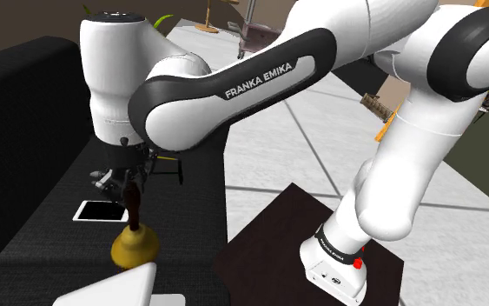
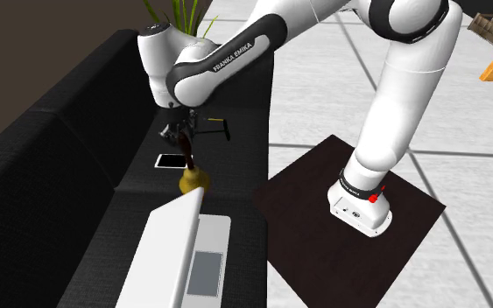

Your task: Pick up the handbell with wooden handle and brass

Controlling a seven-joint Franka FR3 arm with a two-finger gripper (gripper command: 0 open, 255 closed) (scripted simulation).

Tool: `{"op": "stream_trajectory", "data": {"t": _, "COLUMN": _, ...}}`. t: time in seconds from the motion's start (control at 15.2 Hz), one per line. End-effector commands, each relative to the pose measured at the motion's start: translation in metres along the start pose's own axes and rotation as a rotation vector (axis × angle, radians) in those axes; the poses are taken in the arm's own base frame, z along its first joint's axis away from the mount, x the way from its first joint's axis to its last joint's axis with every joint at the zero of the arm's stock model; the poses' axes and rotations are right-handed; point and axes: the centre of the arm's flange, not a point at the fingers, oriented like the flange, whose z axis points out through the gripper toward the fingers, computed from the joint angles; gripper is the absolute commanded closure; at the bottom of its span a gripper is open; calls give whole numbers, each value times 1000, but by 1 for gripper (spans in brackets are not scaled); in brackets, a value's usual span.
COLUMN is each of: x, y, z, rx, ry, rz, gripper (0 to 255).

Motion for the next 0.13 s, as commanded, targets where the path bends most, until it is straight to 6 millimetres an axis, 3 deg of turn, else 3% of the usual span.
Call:
{"op": "stream_trajectory", "data": {"t": 0.0, "x": 0, "y": 0, "z": -6, "rx": 0, "ry": 0, "rz": 0, "gripper": 255}}
{"op": "stream_trajectory", "data": {"t": 0.07, "x": 0, "y": 0, "z": -6, "rx": 0, "ry": 0, "rz": 0, "gripper": 255}}
